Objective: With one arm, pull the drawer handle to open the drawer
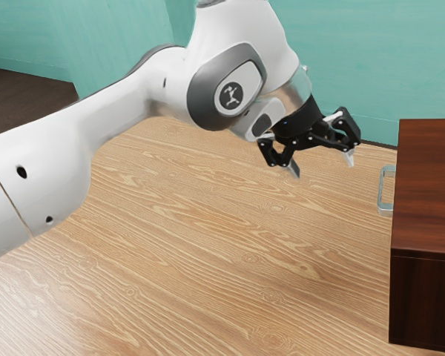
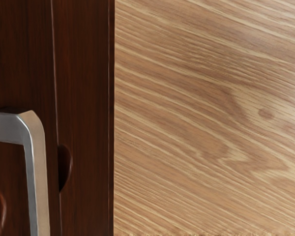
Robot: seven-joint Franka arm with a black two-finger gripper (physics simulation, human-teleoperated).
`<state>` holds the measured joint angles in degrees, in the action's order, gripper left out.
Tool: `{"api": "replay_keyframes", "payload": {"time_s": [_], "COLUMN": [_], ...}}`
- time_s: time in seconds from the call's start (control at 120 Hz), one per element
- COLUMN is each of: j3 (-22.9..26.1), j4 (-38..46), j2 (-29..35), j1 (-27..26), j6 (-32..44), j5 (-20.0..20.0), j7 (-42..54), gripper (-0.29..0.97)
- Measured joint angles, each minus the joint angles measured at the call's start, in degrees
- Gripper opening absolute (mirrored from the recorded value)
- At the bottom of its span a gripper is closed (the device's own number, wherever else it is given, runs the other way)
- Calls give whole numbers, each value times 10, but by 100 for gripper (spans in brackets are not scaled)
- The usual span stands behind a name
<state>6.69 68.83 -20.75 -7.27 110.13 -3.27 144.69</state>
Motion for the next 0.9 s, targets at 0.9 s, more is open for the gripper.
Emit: {"api": "replay_keyframes", "payload": {"time_s": [0.9], "j3": [34], "j4": [90], "j2": [7], "j1": [38], "j6": [159], "j5": [-60], "j7": [98], "gripper": [68]}}
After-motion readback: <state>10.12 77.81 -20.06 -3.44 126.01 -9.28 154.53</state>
